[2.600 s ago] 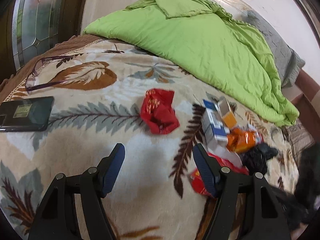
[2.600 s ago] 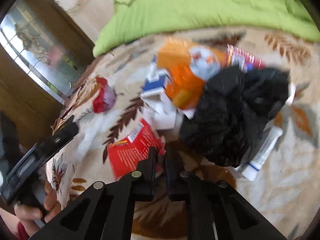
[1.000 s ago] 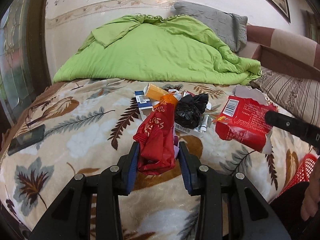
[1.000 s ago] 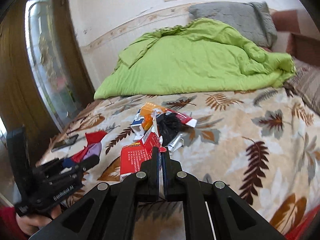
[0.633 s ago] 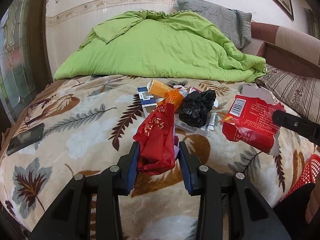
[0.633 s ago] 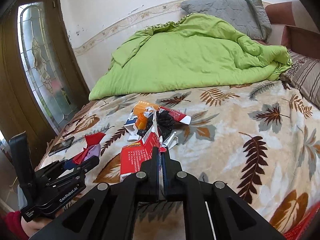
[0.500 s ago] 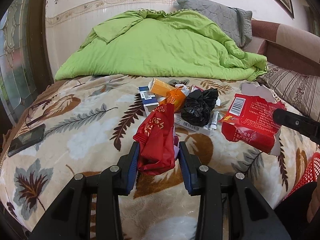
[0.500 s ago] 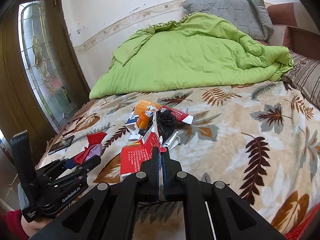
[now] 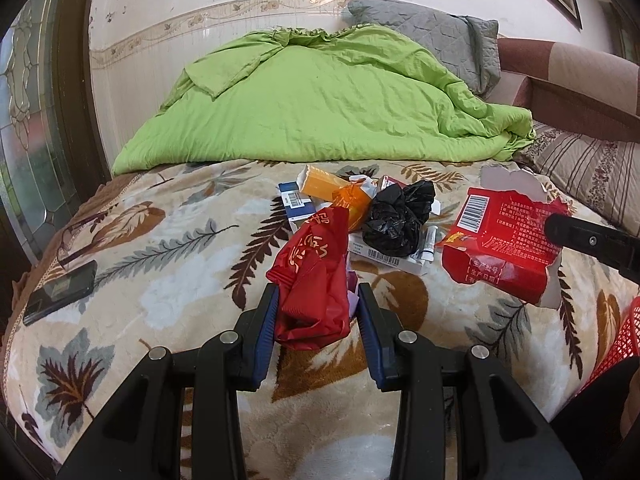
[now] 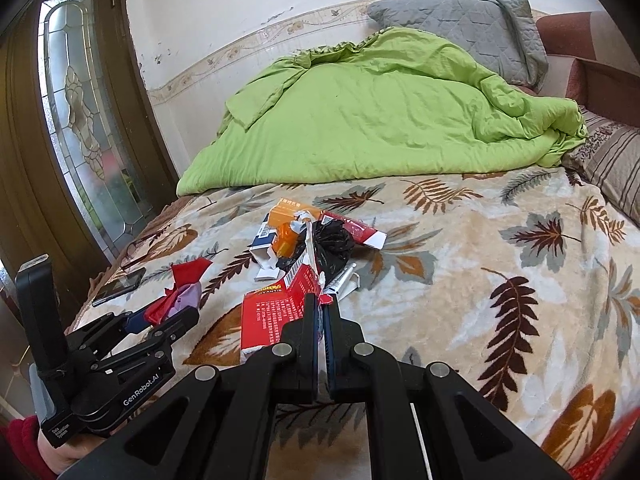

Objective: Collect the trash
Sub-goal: 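Hold the red candy wrapper in the left tool and red snack wrapper in the right tool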

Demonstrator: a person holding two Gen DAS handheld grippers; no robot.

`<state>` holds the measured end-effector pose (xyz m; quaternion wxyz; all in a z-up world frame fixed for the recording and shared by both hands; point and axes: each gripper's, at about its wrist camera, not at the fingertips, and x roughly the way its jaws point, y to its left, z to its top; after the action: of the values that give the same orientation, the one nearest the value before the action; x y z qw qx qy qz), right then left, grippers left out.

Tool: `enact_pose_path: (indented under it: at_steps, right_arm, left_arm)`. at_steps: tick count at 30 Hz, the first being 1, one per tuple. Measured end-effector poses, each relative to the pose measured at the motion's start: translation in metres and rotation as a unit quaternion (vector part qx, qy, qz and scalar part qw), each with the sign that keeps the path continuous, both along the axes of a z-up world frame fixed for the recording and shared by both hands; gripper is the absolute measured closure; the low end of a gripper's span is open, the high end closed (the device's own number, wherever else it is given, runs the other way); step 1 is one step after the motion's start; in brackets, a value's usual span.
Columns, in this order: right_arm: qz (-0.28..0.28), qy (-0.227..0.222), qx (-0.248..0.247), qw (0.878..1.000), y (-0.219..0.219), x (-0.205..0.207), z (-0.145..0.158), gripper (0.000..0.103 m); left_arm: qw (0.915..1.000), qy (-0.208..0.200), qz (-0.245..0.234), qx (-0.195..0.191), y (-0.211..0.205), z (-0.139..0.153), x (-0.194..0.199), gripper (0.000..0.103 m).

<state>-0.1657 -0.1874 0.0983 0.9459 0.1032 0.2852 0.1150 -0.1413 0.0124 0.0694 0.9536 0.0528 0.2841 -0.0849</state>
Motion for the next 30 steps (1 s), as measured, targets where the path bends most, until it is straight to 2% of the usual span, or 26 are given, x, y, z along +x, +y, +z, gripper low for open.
enact_pose_path:
  at_steps: [30]
  right_arm:
    - [-0.001, -0.003, 0.001, 1.000, -0.0028, -0.0016, 0.0005, 0.099]
  left_arm:
    - [1.0000, -0.003, -0.001, 0.004, -0.0021, 0.0017, -0.0026, 0.066]
